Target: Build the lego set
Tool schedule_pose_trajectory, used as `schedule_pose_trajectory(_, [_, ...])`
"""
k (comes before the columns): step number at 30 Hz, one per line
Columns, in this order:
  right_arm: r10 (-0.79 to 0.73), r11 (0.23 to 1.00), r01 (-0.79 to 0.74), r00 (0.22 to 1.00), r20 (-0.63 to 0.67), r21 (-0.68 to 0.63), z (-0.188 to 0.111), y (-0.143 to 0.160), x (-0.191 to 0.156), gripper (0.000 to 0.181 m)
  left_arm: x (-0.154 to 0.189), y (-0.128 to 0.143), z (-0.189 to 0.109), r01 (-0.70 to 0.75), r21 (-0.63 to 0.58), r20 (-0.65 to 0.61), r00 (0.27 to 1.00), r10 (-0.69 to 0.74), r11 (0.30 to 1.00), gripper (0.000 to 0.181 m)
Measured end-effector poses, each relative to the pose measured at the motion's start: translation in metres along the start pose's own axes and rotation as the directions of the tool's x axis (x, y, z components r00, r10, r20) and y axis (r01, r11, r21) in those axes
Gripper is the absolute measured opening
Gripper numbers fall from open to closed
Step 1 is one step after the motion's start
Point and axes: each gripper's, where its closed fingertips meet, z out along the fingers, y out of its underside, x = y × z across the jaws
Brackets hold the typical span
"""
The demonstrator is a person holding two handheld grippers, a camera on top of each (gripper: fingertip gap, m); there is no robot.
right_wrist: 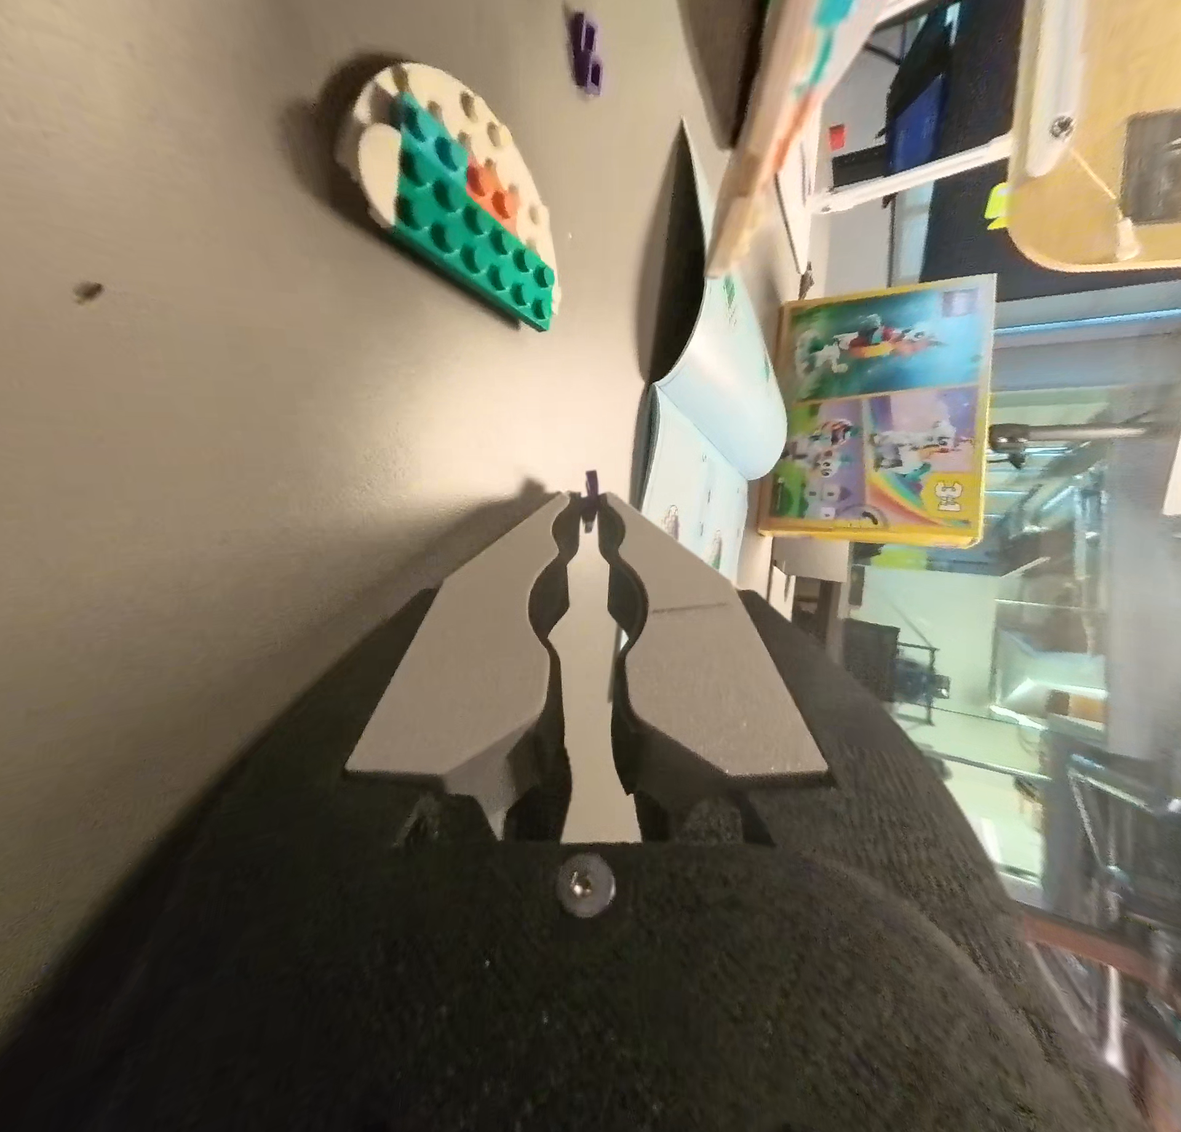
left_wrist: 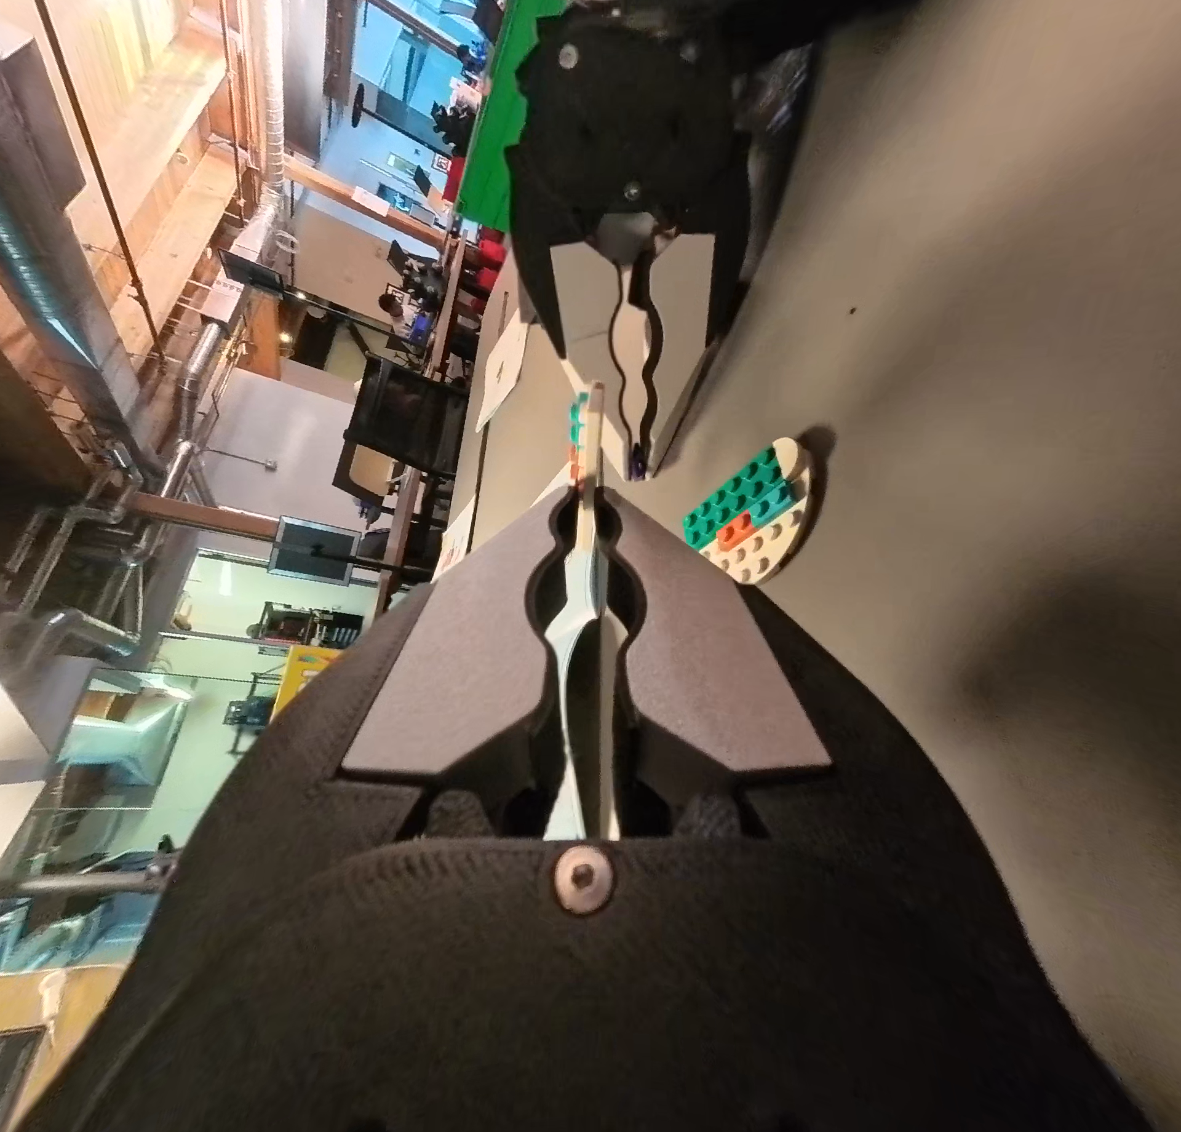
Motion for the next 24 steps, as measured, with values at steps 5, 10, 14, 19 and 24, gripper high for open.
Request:
schedule_pose_trajectory(5, [0.176, 0.984, -0.179, 0.975, 0.135, 0.009, 0.000, -0.001, -0.002, 0.003, -0.002, 0.005, -0.001, -0.034, -0.026, 0.011, 0.999, 0.034, 0.999, 0.004])
schedule_pose_trajectory(10, [0.456, 0.876, -0.482, 0.834, 0.310, 0.010, -0.002, -0.002, -0.003, 0.003, -0.005, 0.010, -0.003, -0.040, -0.045, 0.019, 0.999, 0.041, 0.998, 0.004])
schedule_pose_trajectory(14, [0.518, 0.830, -0.556, 0.798, 0.307, 0.046, 0.000, -0.003, 0.001, 0.003, -0.001, 0.011, -0.002, -0.042, -0.047, -0.003, 0.999, 0.042, 0.998, 0.004])
schedule_pose_trajectory(19, [0.541, 0.808, -0.587, 0.773, 0.332, 0.049, 0.000, -0.007, -0.001, 0.003, 0.003, 0.013, 0.000, -0.035, -0.051, -0.021, 0.999, 0.034, 0.998, 0.004])
schedule_pose_trajectory(24, [0.599, 0.754, -0.656, 0.700, 0.389, 0.020, -0.001, -0.010, -0.004, 0.003, 0.004, 0.014, 0.000, -0.027, -0.052, -0.032, 0.999, 0.025, 0.998, 0.004])
